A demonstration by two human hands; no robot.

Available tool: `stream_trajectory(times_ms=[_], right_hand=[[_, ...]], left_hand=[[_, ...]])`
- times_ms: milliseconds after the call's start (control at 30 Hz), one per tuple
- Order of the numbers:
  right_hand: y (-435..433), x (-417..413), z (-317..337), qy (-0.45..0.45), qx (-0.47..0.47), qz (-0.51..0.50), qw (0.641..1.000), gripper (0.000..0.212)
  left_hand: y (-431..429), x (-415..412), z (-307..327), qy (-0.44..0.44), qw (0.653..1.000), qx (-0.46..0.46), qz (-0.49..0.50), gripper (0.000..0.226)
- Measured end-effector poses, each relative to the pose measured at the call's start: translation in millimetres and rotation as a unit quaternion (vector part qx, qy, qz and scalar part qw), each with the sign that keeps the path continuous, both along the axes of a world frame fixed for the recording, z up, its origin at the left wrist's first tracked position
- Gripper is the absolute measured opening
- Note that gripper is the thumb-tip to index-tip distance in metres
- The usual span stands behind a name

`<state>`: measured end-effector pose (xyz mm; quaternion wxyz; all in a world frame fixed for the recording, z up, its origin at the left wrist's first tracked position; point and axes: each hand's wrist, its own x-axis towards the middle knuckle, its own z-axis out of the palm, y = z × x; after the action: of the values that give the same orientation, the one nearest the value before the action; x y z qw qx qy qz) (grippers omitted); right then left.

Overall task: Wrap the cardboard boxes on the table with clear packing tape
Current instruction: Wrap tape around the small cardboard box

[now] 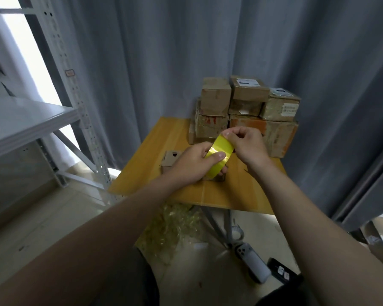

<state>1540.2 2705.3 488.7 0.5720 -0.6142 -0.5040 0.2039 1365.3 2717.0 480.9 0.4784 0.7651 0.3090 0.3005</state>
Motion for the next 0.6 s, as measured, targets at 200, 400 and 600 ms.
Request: stream_trajectory(times_ms=[200, 400, 600], right_hand=[[-1.1, 0.9, -5.4, -0.023, 0.015, -0.040, 0.999, 0.015], [-2.1, -3.6, -10.0, 0.000, 0.029, -0.051, 0.998, 0.016], [-0.5, -12.1, -13.6, 0.058, 0.051, -0.062, 0.995, 0.013]], left_hand=[[-1.8, 17.8, 2.4, 0.024, 0.999, -0.009, 0.026, 0.022], [-3.8, 23.8, 2.6, 0.021, 0.996, -0.025, 0.082, 0.031], [1.3, 25.8, 9.4, -0.010, 0.990, -0.109, 0.089, 0.034]])
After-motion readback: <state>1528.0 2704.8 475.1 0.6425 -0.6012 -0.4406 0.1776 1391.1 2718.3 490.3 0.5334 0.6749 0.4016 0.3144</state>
